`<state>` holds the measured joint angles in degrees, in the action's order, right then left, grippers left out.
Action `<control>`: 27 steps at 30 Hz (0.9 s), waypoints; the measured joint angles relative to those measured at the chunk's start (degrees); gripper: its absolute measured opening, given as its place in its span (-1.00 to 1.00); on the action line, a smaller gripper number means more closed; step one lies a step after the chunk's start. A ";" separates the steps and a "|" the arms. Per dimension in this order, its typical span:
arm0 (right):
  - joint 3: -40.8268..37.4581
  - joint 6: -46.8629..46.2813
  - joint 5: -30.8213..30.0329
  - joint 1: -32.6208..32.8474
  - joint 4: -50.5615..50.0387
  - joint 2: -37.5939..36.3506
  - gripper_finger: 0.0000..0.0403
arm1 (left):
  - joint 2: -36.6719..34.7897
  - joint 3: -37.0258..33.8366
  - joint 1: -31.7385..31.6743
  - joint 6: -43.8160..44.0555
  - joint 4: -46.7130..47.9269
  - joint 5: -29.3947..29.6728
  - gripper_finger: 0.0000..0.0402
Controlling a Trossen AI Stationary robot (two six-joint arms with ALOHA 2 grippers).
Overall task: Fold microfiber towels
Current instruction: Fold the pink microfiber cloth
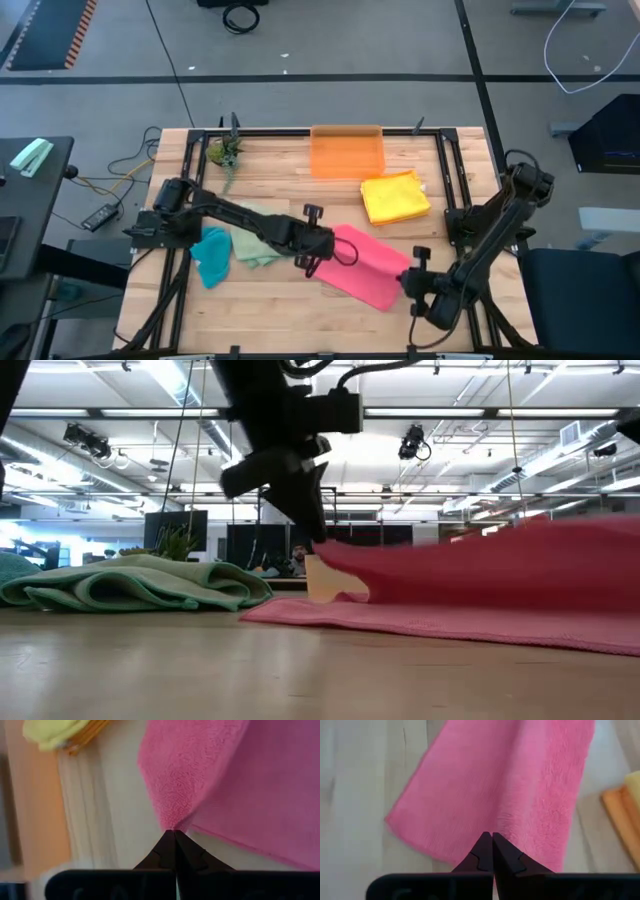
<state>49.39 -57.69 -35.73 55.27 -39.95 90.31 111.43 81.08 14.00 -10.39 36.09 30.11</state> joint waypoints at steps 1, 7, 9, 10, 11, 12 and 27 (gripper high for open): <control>0.00 -1.09 0.02 0.16 -0.16 0.77 -0.99 | -0.08 0.02 -0.17 -1.81 -0.44 2.34 -1.00; 0.00 -5.19 -2.05 0.04 -1.20 2.17 -0.99 | -0.54 0.04 -3.68 -17.42 -4.88 7.77 -0.99; 0.00 -5.46 -3.07 -0.11 -2.05 1.95 -0.99 | -0.54 0.04 -4.95 -20.49 -6.22 7.77 -1.00; 0.00 -5.49 -3.31 -0.17 -3.01 1.63 -0.99 | -0.54 0.04 -5.61 -21.84 -7.04 7.81 -0.99; 0.00 -5.51 -3.50 -0.38 -4.04 1.26 -0.99 | -0.54 0.04 -6.32 -22.70 -7.89 7.80 -0.99; 0.00 -5.53 -3.85 -0.61 -5.08 0.77 -0.99 | -0.54 0.04 -6.98 -23.47 -8.58 7.82 -0.99; 0.00 -5.65 -4.21 -4.61 -19.66 -4.69 -0.99 | -0.54 0.04 -10.67 -31.31 -13.13 6.12 -0.98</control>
<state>49.39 -63.33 -39.94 50.66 -59.62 85.62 110.89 81.12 3.33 -41.70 22.96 36.23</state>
